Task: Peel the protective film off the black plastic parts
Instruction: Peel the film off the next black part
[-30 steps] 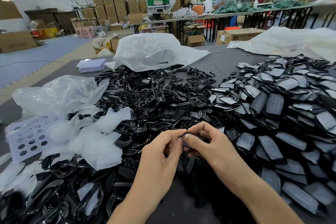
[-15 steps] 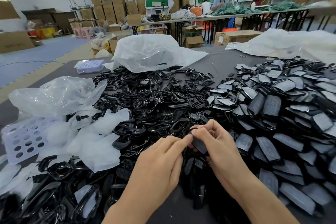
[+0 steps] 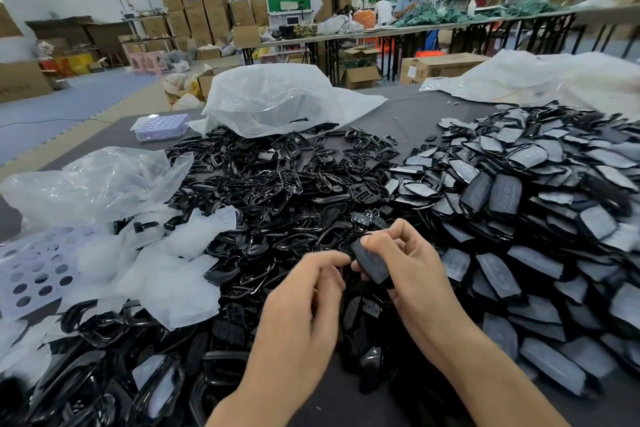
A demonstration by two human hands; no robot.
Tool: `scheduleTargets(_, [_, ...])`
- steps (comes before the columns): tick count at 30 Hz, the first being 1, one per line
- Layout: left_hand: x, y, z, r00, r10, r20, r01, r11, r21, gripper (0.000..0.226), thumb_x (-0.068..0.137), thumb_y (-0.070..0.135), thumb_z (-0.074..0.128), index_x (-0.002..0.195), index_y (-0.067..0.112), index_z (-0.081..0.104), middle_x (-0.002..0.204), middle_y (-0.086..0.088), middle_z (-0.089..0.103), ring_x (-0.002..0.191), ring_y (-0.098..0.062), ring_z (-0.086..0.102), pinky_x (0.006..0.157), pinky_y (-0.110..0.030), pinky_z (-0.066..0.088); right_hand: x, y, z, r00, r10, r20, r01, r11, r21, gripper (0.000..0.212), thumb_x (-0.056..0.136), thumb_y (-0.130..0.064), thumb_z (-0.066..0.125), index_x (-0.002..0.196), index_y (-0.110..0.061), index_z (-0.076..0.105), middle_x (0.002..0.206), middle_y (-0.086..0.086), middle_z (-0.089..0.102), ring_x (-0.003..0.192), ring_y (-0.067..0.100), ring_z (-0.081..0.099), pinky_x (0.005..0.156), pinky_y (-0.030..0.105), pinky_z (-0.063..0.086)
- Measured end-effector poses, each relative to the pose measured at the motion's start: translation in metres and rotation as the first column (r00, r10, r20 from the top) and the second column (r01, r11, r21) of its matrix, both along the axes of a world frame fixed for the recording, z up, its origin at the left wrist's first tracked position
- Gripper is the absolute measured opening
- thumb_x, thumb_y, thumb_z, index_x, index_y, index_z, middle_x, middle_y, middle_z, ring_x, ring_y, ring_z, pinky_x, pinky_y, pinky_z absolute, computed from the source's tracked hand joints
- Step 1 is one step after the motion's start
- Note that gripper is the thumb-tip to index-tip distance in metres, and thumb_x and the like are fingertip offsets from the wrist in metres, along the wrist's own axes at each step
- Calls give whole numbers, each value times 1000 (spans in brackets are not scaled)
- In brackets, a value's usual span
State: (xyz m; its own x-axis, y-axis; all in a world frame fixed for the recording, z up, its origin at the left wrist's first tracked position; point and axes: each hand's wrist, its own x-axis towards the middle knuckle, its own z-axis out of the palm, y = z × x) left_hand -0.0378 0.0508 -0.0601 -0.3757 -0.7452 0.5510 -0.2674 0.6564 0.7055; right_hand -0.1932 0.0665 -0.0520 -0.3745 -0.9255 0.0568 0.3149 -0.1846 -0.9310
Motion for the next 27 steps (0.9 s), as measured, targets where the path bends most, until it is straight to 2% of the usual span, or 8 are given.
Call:
scheduleTargets(2, [-3,-3,2,995,34,-95,-15,982,190,18,96,45,48,110,45,60,88,10,66,69,-15,62,60,-24,50,4,1,-2,999,33,-13,-33,999,-8,33,90,-6,68,65,-23,55,68,0,64,64,14,66,58,20,53])
scheduleTargets(5, [-6,-7,3,983,38,-181,29,935,354,14,95,33,60,107,34,66,83,5,71,69,-8,67,61,-16,50,13,4,-5,985,137,-101,-138,990,-5,23,93,-15,70,73,-22,61,77,2,69,69,13,63,64,22,53])
scheduleTargets(8, [-4,-13,1,972,114,-207,-32,932,361,10,96,16,62,98,23,69,76,4,71,66,-9,68,62,-17,52,16,5,-5,969,189,-160,-193,981,-10,9,94,-15,69,87,-21,71,85,5,72,73,15,68,67,23,56])
scheduleTargets(11, [-2,-16,-1,963,151,-225,-58,927,371,10,96,15,62,96,23,68,76,0,72,65,-11,69,64,-21,54,12,9,-5,930,179,-322,-182,983,23,22,97,-11,66,104,-31,72,86,4,75,75,19,72,65,25,56])
scheduleTargets(15, [0,-18,-5,976,167,-140,-121,951,285,15,95,22,62,99,35,67,78,8,71,66,-7,65,66,-17,51,14,18,-10,876,188,-444,-144,981,130,19,100,-23,63,104,-41,69,73,8,73,55,16,65,50,26,51])
scheduleTargets(20, [5,-20,-7,990,112,83,-120,988,100,29,92,53,43,119,46,52,98,21,64,83,-6,62,72,-12,45,-34,9,29,932,-165,-324,152,986,-65,19,100,-24,61,118,-28,66,78,10,76,57,16,69,50,23,54])
scheduleTargets(24, [10,-23,-12,890,173,423,-107,979,-175,45,97,54,37,132,31,53,119,21,54,112,-4,50,99,-28,43,-90,2,67,871,-479,-111,469,877,-108,77,97,-33,64,159,-25,18,91,16,75,66,18,74,59,22,57])
scheduleTargets(27, [11,-24,-16,736,151,660,-59,985,-160,71,90,73,20,149,36,34,151,13,30,143,-13,23,120,-29,12,-85,3,59,864,-475,-168,471,880,-66,83,98,-39,62,160,-30,7,91,15,76,66,20,74,57,23,57])
